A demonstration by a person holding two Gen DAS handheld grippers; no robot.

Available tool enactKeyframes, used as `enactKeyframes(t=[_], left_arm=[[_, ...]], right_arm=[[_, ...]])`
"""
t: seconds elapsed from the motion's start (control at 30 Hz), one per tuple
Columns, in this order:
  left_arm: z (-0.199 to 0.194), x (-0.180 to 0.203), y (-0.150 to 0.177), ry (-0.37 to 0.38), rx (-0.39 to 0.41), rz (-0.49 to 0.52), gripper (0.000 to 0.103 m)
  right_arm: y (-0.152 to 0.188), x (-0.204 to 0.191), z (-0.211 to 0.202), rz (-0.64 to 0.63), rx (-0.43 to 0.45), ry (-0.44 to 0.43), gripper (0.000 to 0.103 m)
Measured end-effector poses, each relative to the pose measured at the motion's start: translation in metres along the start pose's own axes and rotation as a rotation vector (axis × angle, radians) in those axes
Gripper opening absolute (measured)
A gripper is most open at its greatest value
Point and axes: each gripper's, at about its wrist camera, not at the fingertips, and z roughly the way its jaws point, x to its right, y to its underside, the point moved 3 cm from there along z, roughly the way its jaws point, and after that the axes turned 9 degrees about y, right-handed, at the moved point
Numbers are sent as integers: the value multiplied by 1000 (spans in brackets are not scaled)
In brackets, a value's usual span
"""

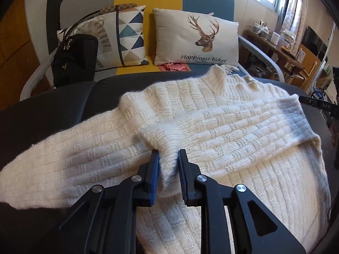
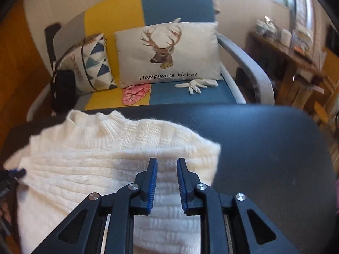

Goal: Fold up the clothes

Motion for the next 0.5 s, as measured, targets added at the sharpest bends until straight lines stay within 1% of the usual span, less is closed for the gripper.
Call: enactKeyframes(t=[0.07, 0.1, 0.17, 0.2, 0.23, 0.27, 0.3, 0.33, 0.37, 0.4, 0.43, 0.47, 0.5], left_arm=[[7, -2, -5, -2, -5, 0, 19], [9, -4, -8, 0, -5, -2, 19], [0, -10, -16, 23, 23, -30, 19], [-9, -15, -19, 44, 56, -54, 19], [-21, -23, -22, 60, 96, -84, 20], [-29, -31, -23, 47, 116, -113, 27], [-36, -41, -22, 24, 127, -142, 29], [-41, -49, -19, 22, 134, -169, 29], [-44, -53, -16, 33, 133, -181, 29], [-44, -52, -12, 38, 127, -178, 29], [-44, -51, -8, 43, 121, -175, 29], [-41, -46, -4, 63, 105, -163, 29], [-35, -37, 0, 98, 77, -141, 29]], right_arm=[[1, -10, 33, -30, -89, 49, 17], [0, -11, 48, -55, -101, 83, 17], [-7, -13, 50, -82, -43, 117, 17], [-9, -13, 48, -73, -51, 120, 17], [-11, -13, 40, -70, -32, 125, 17], [-12, -14, 32, -68, -13, 125, 17], [-11, -18, 22, -73, 10, 89, 18], [-7, -25, 12, -90, 21, 40, 18], [-1, -34, 4, -121, 34, 15, 18], [5, -44, -3, -156, 44, 2, 18], [12, -51, -5, -173, 36, -21, 18], [18, -59, -7, -189, 28, -43, 18], [23, -65, -7, -201, 20, -64, 18]])
